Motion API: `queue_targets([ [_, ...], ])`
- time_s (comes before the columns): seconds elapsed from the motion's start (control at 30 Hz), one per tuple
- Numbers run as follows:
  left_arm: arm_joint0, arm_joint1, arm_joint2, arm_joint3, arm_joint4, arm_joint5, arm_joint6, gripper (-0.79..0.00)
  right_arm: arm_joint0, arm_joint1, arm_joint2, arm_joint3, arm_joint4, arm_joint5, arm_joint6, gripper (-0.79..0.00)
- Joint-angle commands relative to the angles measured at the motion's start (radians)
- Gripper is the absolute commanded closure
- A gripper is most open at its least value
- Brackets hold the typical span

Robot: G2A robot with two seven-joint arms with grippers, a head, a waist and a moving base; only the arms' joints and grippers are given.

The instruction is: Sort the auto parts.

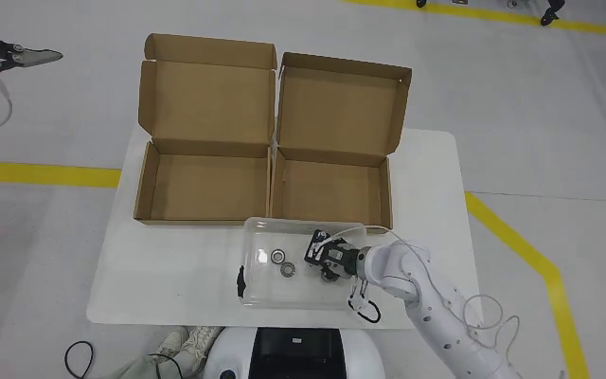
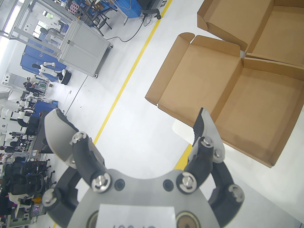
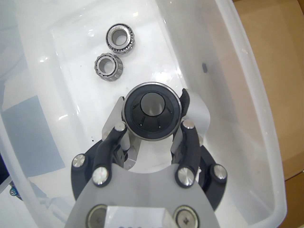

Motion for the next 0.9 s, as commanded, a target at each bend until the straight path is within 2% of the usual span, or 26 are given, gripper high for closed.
queue_targets([
  [0.0, 0.000, 0.000, 0.000, 0.000, 0.000, 0.000, 0.000, -0.785, 0.001, 0.002, 0.001, 0.002, 0.004, -0.005, -0.008, 0.000],
  [0.23, 0.000, 0.000, 0.000, 0.000, 0.000, 0.000, 0.000, -0.785, -0.011, 0.011, 0.017, -0.012, 0.011, -0.020, -0.062, 0.000],
  [0.43, 0.000, 0.000, 0.000, 0.000, 0.000, 0.000, 0.000, -0.785, -0.022, 0.020, 0.034, -0.024, 0.020, -0.057, -0.157, 0.000],
  [0.87, 0.000, 0.000, 0.000, 0.000, 0.000, 0.000, 0.000, -0.785, -0.018, 0.034, 0.096, 0.021, 0.014, -0.162, -0.582, 0.000],
])
